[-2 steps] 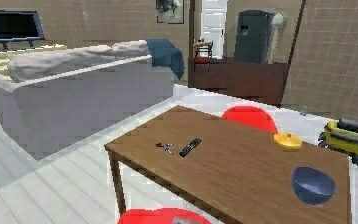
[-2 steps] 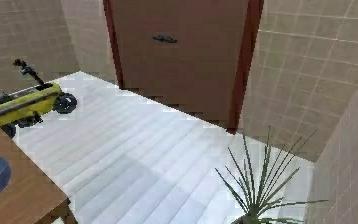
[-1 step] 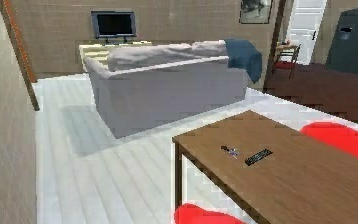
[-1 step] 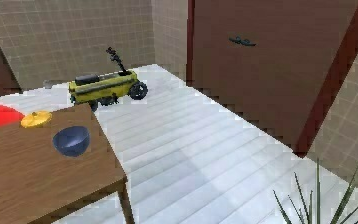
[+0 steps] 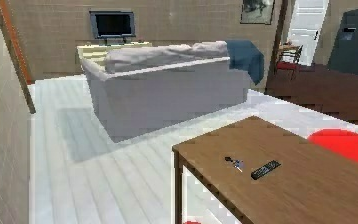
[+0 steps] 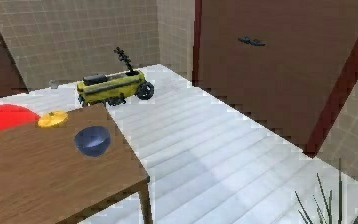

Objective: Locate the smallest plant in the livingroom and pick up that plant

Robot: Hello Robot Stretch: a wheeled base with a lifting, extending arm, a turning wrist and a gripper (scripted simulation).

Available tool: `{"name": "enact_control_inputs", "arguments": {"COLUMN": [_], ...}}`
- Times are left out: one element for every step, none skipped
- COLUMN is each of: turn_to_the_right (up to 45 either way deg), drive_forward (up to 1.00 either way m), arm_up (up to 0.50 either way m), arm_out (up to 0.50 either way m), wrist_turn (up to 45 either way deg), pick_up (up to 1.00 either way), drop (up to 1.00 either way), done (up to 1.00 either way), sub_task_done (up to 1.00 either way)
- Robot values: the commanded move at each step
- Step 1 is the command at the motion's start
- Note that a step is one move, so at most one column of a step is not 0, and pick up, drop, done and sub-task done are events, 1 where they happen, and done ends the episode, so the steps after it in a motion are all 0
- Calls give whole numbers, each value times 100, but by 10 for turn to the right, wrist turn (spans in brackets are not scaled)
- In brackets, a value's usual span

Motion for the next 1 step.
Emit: {"name": "enact_control_inputs", "arguments": {"turn_to_the_right": [450], "drive_forward": [0], "arm_up": [0], "arm_out": [0], "wrist_turn": [0], "pick_up": [0], "drop": [0], "done": [0], "sub_task_done": [0]}}
